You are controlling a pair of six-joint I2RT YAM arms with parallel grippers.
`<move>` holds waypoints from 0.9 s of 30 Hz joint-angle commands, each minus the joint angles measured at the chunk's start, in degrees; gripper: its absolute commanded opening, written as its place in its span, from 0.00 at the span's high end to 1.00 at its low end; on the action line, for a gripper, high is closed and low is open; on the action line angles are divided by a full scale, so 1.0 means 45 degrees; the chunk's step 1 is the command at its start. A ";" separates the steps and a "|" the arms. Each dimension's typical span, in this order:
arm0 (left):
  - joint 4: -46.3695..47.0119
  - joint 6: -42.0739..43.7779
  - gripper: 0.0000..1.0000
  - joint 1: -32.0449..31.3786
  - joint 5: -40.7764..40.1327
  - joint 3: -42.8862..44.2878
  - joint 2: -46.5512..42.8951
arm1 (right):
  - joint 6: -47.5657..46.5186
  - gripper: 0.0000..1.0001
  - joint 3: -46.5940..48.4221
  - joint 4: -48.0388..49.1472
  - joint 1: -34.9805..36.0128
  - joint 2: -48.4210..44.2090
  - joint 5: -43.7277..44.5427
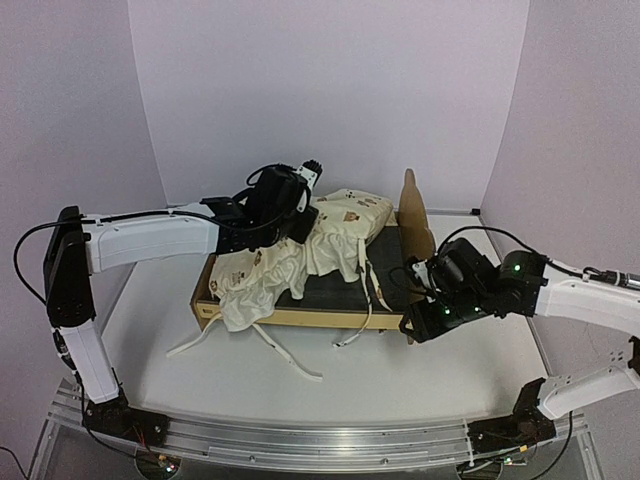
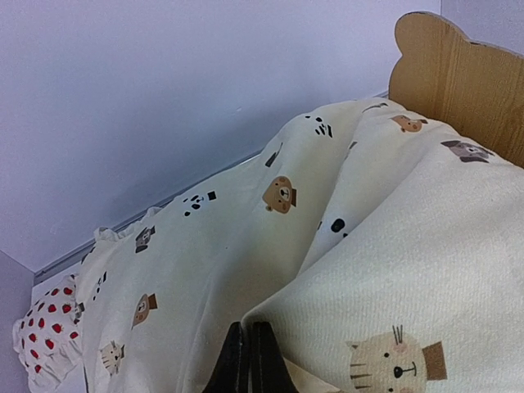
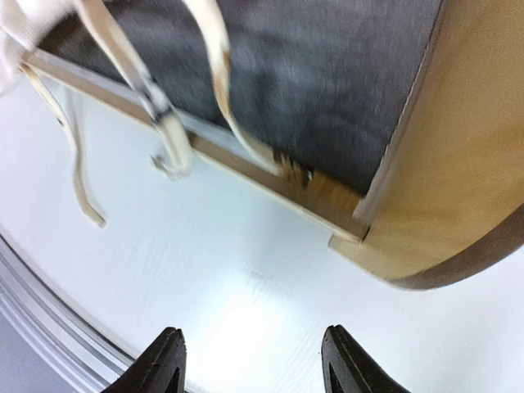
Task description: Set up the pet bed
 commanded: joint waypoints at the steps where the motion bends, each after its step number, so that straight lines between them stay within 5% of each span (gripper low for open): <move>1: -0.0070 -0.0190 1.00 0.0270 -0.0135 0.0619 -0.0010 | 0.0942 0.43 -0.1491 0.1800 0.0306 -0.0605 -0.0363; 7: -0.0190 -0.0188 1.00 0.0275 -0.0056 0.0573 -0.0187 | 0.0758 0.42 -0.4072 0.5265 0.1560 -0.0711 0.0883; 13: -0.0289 -0.0583 1.00 0.0269 -0.0007 0.0672 -0.0237 | -0.1320 0.40 -0.7425 1.1991 0.2871 -0.0269 0.2984; 24: -0.0474 -0.0715 1.00 0.0267 0.0118 0.0775 -0.0314 | -0.4569 0.37 -0.9719 2.3951 0.3193 0.5724 0.5137; 27: -0.0541 -0.0733 1.00 0.0270 0.0100 0.0828 -0.0308 | -0.5241 0.37 -0.9273 2.5001 0.3199 0.7047 0.5968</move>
